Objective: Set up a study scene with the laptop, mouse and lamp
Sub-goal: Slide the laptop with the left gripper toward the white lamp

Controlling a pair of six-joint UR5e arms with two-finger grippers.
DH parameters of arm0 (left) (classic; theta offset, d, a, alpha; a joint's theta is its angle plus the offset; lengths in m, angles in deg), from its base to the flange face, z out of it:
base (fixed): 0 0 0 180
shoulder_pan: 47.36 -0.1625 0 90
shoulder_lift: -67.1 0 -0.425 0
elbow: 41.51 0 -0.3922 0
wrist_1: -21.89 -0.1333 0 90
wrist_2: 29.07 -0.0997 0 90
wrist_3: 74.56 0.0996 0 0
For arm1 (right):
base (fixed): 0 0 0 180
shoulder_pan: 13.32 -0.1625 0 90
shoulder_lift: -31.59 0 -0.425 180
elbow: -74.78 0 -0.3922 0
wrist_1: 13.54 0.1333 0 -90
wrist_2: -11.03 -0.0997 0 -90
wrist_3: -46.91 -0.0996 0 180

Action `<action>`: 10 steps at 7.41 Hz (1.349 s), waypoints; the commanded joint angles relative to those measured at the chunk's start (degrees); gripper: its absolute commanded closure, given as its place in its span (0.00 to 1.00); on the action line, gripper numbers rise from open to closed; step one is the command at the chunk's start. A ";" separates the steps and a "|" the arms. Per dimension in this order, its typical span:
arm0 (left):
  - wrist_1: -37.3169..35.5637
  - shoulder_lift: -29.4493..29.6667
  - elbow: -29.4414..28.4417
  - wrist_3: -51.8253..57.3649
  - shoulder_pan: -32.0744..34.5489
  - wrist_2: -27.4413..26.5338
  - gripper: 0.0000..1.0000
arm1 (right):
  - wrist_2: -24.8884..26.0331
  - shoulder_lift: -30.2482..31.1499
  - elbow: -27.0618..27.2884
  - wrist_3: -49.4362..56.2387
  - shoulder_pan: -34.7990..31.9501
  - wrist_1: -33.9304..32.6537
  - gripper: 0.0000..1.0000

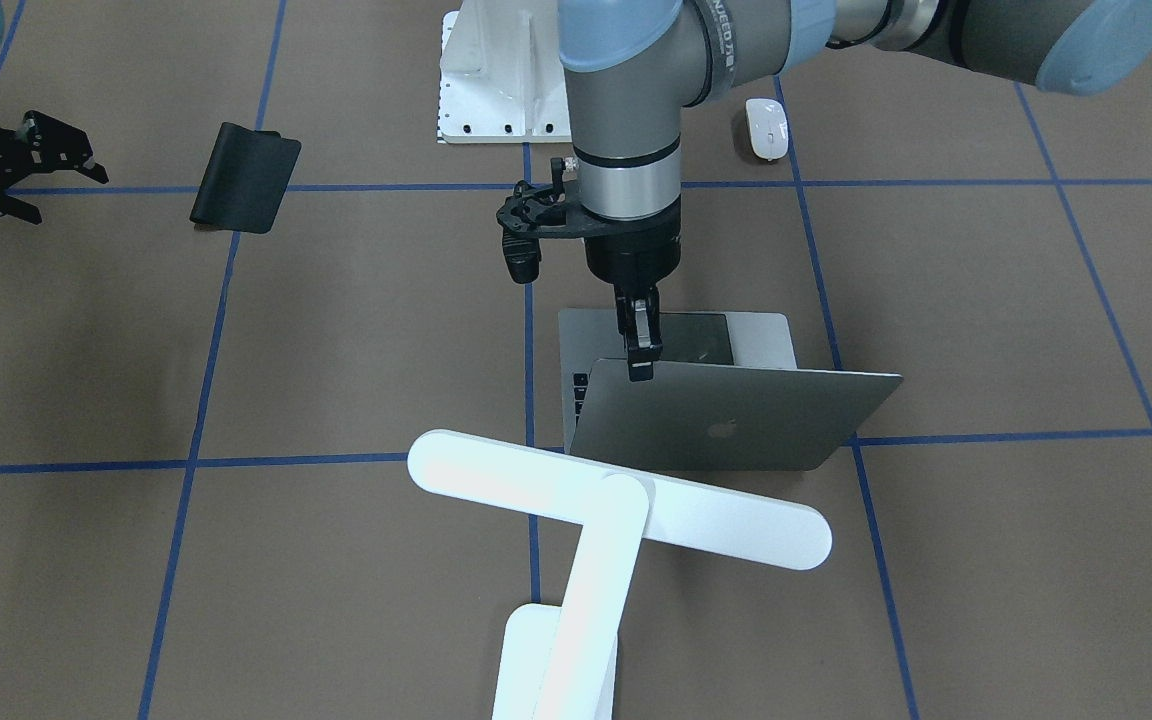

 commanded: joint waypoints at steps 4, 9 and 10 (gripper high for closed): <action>0.00 0.00 0.41 0.00 0.00 0.00 0.69 | -0.07 -0.01 0.03 0.09 -0.61 0.00 0.00; -0.43 -0.44 1.73 0.00 0.09 0.35 0.67 | -0.50 -2.11 -0.06 0.62 -0.70 -0.09 0.00; -0.43 -0.53 1.82 0.00 0.09 0.79 0.62 | -1.90 -3.26 -0.49 0.01 -0.61 -0.52 0.00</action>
